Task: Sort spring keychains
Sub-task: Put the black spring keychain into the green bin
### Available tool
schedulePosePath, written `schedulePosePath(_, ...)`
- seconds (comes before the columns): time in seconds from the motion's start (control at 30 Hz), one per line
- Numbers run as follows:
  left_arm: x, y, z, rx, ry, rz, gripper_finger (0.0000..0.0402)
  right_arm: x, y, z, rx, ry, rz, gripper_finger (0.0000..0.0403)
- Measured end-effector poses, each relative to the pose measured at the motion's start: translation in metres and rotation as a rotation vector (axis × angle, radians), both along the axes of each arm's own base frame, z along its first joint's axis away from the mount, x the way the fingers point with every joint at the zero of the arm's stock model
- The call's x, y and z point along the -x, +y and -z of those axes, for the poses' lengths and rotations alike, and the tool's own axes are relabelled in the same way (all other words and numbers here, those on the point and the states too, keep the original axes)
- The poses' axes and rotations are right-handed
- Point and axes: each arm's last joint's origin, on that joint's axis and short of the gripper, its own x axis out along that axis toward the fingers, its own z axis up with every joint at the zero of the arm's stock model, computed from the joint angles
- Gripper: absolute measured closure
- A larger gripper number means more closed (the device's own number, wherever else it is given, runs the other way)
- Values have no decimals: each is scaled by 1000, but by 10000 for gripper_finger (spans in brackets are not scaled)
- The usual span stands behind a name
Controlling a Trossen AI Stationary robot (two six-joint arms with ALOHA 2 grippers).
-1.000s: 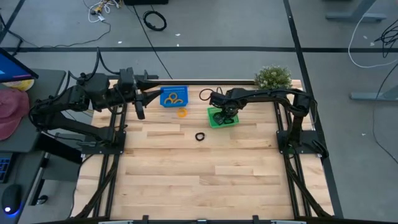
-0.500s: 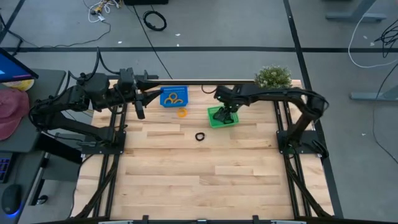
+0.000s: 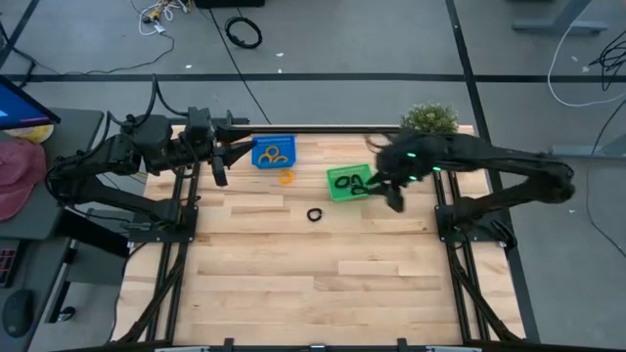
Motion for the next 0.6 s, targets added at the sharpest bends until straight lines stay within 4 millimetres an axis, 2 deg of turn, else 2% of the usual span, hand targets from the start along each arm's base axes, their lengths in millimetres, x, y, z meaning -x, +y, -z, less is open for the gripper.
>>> schedulePosePath(0.13, 0, 0, 0, 9, -4, -16, 236, 31, 17, -18, -78, -164, -37, 378)
schedulePosePath(0.17, 0, 1, 0, 14, -6, -24, 236, 36, 20, -20, -82, -220, -48, 390)
schedulePosePath(0.37, 0, 1, -2, 0, -20, -24, 236, 55, 32, -19, -119, -494, -125, 399)
schedulePosePath(0.6, 0, -1, -8, -1, -79, 30, 236, 60, 34, -4, -133, -678, -150, 401)
